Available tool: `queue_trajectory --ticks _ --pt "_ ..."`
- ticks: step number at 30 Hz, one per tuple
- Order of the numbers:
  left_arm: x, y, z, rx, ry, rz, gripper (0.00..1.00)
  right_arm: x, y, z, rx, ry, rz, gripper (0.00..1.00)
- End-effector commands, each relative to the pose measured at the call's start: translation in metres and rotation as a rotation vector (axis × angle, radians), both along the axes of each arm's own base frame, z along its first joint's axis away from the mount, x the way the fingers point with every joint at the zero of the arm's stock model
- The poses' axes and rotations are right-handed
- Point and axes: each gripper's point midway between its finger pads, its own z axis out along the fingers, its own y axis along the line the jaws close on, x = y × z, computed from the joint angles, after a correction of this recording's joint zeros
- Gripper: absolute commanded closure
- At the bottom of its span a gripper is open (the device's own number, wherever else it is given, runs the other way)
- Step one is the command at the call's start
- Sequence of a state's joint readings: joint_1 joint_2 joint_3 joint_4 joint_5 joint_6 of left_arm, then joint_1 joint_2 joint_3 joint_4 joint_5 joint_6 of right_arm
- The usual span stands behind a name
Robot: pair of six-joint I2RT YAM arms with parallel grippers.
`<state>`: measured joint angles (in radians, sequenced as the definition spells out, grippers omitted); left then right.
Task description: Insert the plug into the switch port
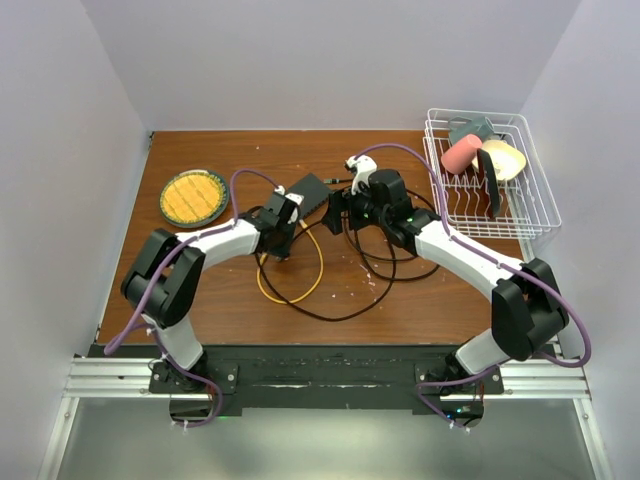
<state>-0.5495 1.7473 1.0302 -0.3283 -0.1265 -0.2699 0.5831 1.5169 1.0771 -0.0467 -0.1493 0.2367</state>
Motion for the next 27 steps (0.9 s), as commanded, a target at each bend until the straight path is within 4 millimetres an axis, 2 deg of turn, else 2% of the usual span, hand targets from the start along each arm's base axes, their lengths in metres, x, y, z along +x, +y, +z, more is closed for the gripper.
queue_trajectory --ticks 1,4,8,21,23,26,27 --pt "-0.011 0.006 -0.011 0.027 0.031 0.021 0.63 0.001 0.006 0.020 0.021 -0.038 0.050 0.15" --pt "-0.009 0.003 0.004 -0.013 -0.012 0.027 0.55 -0.001 0.006 0.017 0.023 -0.029 0.056 0.15" --pt "-0.007 -0.001 0.017 -0.073 -0.063 0.037 0.51 -0.002 0.006 0.015 0.017 -0.029 0.057 0.15" --pt "-0.018 0.005 -0.028 -0.011 0.048 0.054 0.59 -0.004 0.004 0.013 0.016 -0.026 0.069 0.15" --pt "-0.016 0.005 -0.030 -0.010 0.036 0.056 0.60 -0.005 0.006 0.015 0.022 -0.027 0.082 0.15" --pt "-0.015 0.008 -0.036 0.014 0.044 0.054 0.71 -0.007 0.008 0.013 0.028 -0.021 0.101 0.15" --pt "-0.013 0.008 -0.038 0.023 0.049 0.048 0.80 -0.007 0.009 0.012 0.031 -0.016 0.107 0.15"
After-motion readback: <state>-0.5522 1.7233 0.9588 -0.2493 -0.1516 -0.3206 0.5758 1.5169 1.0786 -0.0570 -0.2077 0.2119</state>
